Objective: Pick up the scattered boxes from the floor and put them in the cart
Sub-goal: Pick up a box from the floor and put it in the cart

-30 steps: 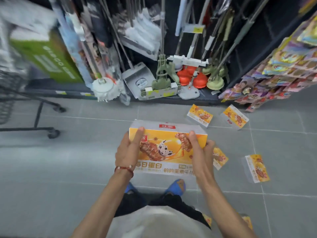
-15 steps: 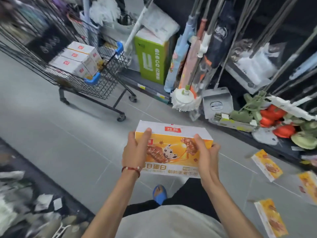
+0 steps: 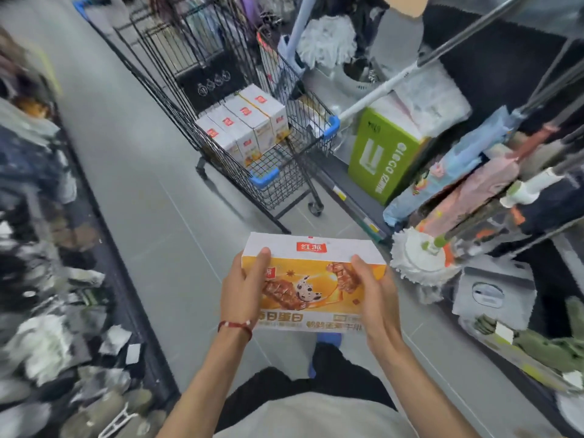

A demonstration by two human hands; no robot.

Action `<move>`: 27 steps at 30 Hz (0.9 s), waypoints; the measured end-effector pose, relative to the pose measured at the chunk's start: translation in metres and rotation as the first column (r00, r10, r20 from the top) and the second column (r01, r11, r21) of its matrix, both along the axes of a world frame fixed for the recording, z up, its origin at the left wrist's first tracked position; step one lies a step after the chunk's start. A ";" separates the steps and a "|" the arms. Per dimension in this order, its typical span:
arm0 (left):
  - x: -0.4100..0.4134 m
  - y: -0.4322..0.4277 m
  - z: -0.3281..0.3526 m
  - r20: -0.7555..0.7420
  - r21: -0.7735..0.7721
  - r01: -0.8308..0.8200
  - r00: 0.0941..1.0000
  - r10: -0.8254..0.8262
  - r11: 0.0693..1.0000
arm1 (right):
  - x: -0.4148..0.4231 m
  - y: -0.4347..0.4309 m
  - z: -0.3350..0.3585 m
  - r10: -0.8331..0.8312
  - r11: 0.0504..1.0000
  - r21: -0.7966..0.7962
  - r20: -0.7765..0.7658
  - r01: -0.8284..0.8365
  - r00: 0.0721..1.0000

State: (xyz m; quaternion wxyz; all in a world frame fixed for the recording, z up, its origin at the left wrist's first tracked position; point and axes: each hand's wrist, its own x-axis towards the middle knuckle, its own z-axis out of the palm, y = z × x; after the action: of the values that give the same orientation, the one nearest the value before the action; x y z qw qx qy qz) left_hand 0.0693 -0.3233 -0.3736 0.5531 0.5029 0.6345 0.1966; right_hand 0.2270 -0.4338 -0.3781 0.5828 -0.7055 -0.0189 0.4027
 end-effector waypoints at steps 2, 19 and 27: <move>0.005 0.019 0.004 0.025 -0.008 -0.056 0.998 0.056 0.998 | 0.014 0.028 0.003 0.040 0.999 0.013 0.004 -0.040 0.999; -0.011 0.262 -0.010 0.209 0.045 -0.114 0.972 0.102 0.992 | 0.003 0.270 -0.005 0.055 0.994 0.090 0.047 -0.059 0.997; -0.047 0.406 0.001 0.210 0.152 0.152 0.961 -0.182 0.977 | -0.047 0.377 0.002 -0.048 0.995 0.091 0.174 0.033 0.984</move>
State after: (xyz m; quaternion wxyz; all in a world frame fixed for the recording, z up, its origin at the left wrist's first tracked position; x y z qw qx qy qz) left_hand 0.0220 0.0826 -0.3728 0.6002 0.5657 0.5089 0.2465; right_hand 0.1796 -0.0565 -0.3756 0.6173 -0.7123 -0.0737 0.3257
